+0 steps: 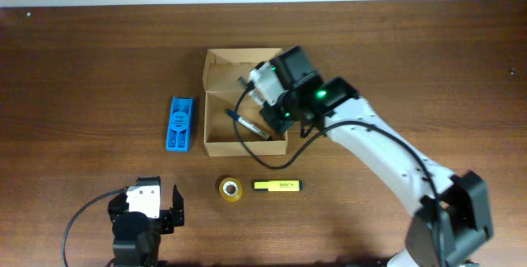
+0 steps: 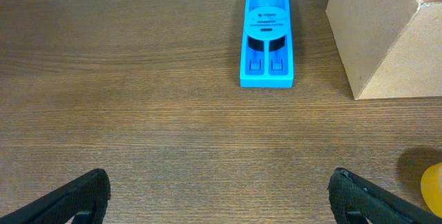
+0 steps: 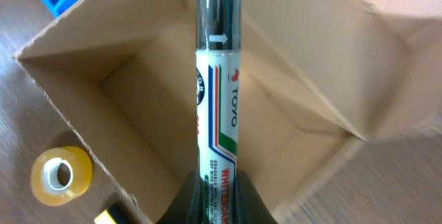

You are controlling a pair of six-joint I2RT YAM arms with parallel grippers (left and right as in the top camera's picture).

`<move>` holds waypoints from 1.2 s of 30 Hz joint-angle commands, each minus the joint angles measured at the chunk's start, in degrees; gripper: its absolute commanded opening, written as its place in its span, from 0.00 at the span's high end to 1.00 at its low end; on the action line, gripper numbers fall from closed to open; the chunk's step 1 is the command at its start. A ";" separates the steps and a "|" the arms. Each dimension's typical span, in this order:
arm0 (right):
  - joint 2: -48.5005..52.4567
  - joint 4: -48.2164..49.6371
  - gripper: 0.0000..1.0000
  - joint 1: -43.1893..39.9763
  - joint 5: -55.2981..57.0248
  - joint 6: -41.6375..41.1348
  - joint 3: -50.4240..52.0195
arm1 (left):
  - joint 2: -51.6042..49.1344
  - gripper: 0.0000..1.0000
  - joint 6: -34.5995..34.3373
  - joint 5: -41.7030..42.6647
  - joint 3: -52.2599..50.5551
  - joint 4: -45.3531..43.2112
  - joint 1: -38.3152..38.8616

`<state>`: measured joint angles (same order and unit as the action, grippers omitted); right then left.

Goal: Pack container
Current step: 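Lower the black marker into the box and open the right gripper, then move the right gripper to the yellow highlighter and grasp it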

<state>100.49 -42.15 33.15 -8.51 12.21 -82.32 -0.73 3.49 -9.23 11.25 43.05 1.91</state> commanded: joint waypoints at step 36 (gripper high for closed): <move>-26.43 -25.55 0.01 4.17 -1.62 11.96 10.14 | 0.39 0.01 0.90 0.42 -0.33 0.02 0.33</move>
<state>75.18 -67.61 35.73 -9.21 25.28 -78.83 -0.73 3.49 -9.23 11.25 43.05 1.91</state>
